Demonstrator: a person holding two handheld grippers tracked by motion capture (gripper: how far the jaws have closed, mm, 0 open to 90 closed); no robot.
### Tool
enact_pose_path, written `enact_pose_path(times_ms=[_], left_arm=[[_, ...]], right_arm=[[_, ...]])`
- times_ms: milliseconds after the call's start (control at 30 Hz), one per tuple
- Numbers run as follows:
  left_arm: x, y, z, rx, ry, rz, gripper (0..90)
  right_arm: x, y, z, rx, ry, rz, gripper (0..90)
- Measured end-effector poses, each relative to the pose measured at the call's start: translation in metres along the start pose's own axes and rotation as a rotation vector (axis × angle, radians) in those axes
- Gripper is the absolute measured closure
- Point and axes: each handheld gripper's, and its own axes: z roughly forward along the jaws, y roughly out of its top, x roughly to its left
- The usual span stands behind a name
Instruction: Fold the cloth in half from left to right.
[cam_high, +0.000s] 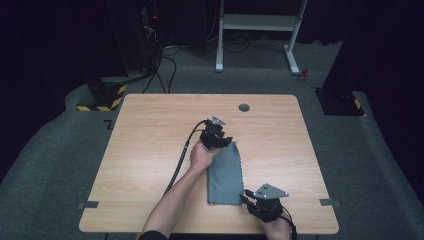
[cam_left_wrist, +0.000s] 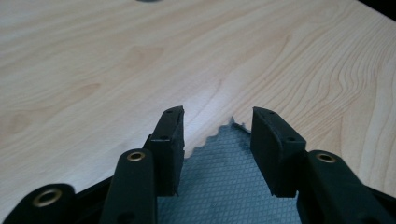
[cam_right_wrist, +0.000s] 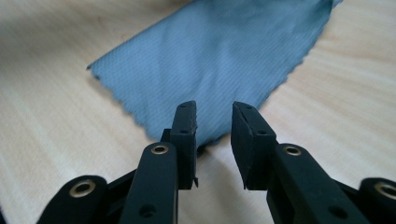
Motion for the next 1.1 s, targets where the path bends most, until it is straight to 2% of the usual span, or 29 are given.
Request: enact_pose_path(times_ms=[33, 133, 267, 367, 500, 567, 767, 800, 900, 933, 1067, 1100], left_arm=[[0.0, -0.001, -0.003, -0.003, 0.003, -0.009, 53.2], [0.0, -0.01, -0.018, 0.005, 0.021, 0.003, 51.9], [-0.004, -0.035, -0.033, 0.022, 0.028, 0.009, 51.5], [-0.007, -0.056, -0.037, 0.046, 0.046, 0.006, 50.7], [-0.008, -0.069, -0.037, 0.05, 0.07, -0.004, 48.9], [-0.009, -0.072, -0.035, 0.041, 0.069, -0.012, 48.1], [-0.009, -0.073, -0.029, 0.045, 0.106, 0.001, 48.0], [-0.009, -0.073, -0.027, 0.05, 0.12, -0.01, 48.2], [-0.004, -0.073, -0.027, 0.052, 0.153, -0.009, 49.0], [-0.002, -0.073, -0.028, 0.055, 0.166, 0.009, 49.0], [0.002, -0.074, -0.029, 0.049, 0.174, -0.01, 48.0], [0.002, -0.074, -0.029, 0.047, 0.175, -0.017, 48.0]], right_arm=[[-0.001, 0.002, 0.0, 0.0, 0.002, 0.0, 71.5], [-0.011, 0.013, 0.005, -0.004, -0.007, -0.019, 71.9], [-0.034, 0.031, 0.026, 0.041, 0.023, 0.004, 71.7], [-0.046, 0.046, 0.045, 0.067, 0.019, -0.007, 71.2], [-0.059, 0.066, 0.067, 0.08, 0.0, 0.016, 69.8], [-0.064, 0.072, 0.077, 0.082, -0.01, 0.025, 69.8], [-0.076, 0.084, 0.104, 0.111, -0.023, 0.026, 69.9], [-0.077, 0.085, 0.106, 0.108, -0.024, 0.024, 69.9], [-0.082, 0.087, 0.115, 0.125, -0.031, 0.036, 69.8], [-0.084, 0.088, 0.118, 0.135, -0.035, 0.042, 69.8], [-0.09, 0.092, 0.125, 0.134, -0.034, 0.052, 69.3], [-0.092, 0.094, 0.127, 0.139, -0.039, 0.042, 69.3]])
